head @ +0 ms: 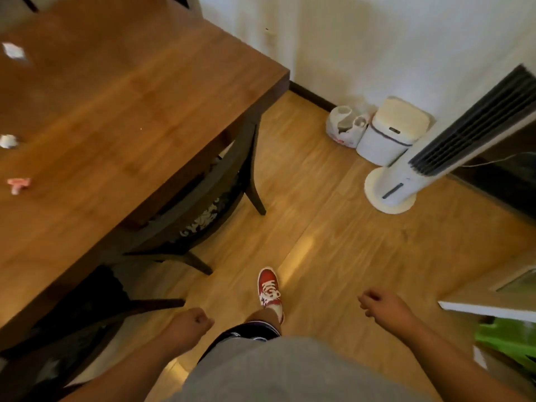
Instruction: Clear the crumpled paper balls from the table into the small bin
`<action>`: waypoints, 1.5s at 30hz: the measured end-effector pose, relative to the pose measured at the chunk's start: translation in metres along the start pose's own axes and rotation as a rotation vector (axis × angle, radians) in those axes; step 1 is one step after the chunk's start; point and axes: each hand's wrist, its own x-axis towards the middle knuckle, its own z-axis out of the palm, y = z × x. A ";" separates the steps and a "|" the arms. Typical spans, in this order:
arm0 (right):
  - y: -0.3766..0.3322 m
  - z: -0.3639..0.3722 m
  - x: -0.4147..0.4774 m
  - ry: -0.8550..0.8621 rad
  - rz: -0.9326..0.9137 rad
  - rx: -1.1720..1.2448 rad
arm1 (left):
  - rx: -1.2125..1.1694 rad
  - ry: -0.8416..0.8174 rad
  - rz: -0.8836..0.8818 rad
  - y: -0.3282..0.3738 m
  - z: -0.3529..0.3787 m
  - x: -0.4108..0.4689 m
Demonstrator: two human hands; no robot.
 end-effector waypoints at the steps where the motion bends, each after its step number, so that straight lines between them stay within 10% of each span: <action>1: -0.020 -0.006 0.006 -0.005 -0.029 -0.025 | -0.010 0.011 0.025 0.013 -0.011 0.006; 16: -0.347 -0.051 0.014 -0.225 -0.675 -0.213 | -0.263 0.236 0.483 0.197 -0.196 -0.028; 29: -0.566 0.042 0.133 -0.585 -0.822 -0.679 | -0.093 0.492 -0.025 0.120 -0.275 0.084; 45: -0.693 0.217 0.194 -0.263 -1.234 -1.191 | -0.108 0.689 -0.294 0.041 -0.333 0.161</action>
